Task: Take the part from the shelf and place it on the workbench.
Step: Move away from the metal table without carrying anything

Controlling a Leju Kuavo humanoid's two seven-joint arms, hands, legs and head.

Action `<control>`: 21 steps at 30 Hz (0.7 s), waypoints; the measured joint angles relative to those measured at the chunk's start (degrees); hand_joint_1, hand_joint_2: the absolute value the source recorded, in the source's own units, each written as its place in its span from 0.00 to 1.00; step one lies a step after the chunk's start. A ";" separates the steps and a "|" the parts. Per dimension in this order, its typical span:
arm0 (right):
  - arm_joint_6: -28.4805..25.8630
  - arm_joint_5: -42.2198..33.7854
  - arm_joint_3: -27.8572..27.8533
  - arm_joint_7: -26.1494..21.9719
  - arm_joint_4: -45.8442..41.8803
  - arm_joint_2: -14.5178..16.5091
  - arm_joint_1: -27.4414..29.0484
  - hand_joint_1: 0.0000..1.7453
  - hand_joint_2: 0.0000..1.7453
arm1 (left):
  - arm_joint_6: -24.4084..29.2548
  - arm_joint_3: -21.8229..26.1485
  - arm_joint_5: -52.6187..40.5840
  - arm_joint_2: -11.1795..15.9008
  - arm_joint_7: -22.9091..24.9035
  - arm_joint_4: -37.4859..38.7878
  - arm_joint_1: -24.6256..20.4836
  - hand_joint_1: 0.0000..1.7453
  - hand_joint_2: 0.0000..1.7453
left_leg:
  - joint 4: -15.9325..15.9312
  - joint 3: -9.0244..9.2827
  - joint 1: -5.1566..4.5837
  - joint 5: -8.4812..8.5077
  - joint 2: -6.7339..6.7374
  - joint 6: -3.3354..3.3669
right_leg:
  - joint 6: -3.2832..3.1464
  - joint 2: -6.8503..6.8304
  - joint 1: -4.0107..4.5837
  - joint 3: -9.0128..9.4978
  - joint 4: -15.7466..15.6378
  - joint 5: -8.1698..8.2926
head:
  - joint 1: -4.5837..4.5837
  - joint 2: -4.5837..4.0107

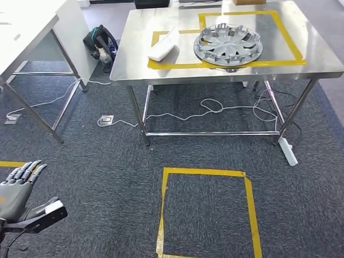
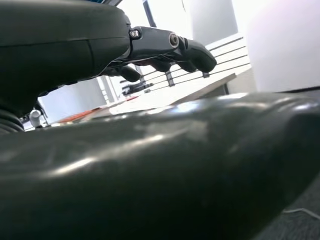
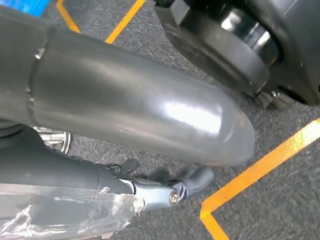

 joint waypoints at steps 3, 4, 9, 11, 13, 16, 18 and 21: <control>-0.75 -1.34 0.19 -0.56 -0.20 -0.16 0.28 0.00 0.00 | 0.74 1.18 0.78 -0.07 0.77 -0.29 2.13 0.00 0.00 | 11.44 -4.94 -0.06 -6.03 2.78 -0.07 | -0.63 -1.95 0.49 -0.44 -0.03 0.25 | -0.36 0.01; -1.11 -1.91 0.34 -0.80 -0.20 -0.20 0.31 0.00 0.00 | 1.03 1.63 1.21 -0.10 1.26 -0.31 3.26 0.00 0.00 | 13.99 -5.84 -0.08 -6.88 2.95 0.11 | -0.72 -2.62 0.66 -0.49 -0.03 0.22 | -0.36 0.01; -3.10 -4.72 1.44 -1.92 -0.51 -0.31 0.23 0.00 0.00 | 3.17 3.70 4.40 -0.07 4.54 -0.31 9.71 0.00 0.00 | 1.96 2.01 -1.74 -2.75 6.90 2.89 | -0.87 -5.68 1.57 0.05 -0.25 -0.54 | -0.34 0.01; -3.97 -6.12 2.00 -2.37 -0.68 -0.42 0.19 0.00 0.00 | 4.20 4.42 6.60 -0.18 6.53 -0.28 12.18 0.00 0.00 | -1.03 3.74 -2.52 -2.91 8.43 3.29 | -0.40 -6.90 1.80 0.37 -0.53 -1.03 | -0.33 0.01; -4.84 -7.79 2.64 -2.92 -1.00 -0.63 0.10 0.00 0.00 | 5.29 4.84 9.21 -0.56 8.51 -0.18 14.83 0.00 0.00 | -1.68 4.09 -2.33 -2.81 6.75 3.11 | 0.19 -8.06 1.85 1.16 -1.08 -1.45 | -0.35 0.01; -6.08 -9.74 3.72 -3.59 -1.64 -1.04 0.04 0.00 0.00 | 6.67 5.02 12.18 -1.57 10.46 0.20 17.92 0.00 0.00 | -2.66 4.80 -1.58 -2.38 4.43 3.42 | 0.94 -4.09 1.67 -0.09 2.85 -4.39 | -0.11 0.01; -6.77 -10.66 4.53 -3.79 -1.82 -1.28 0.05 0.00 0.00 | 7.12 5.06 13.57 -2.36 11.20 0.62 19.08 0.00 0.00 | -2.67 4.77 -1.51 -2.38 2.71 3.67 | 1.21 -1.30 1.62 -4.03 10.61 -7.96 | 0.16 0.01; -7.76 -12.84 5.72 -4.36 -2.35 -1.66 0.05 0.00 0.00 | 7.29 5.90 16.96 -4.26 12.37 1.57 21.16 0.00 0.00 | -2.63 4.95 -1.47 -2.43 -0.10 3.71 | 1.42 -0.59 1.57 -6.65 13.67 -7.00 | 0.36 0.01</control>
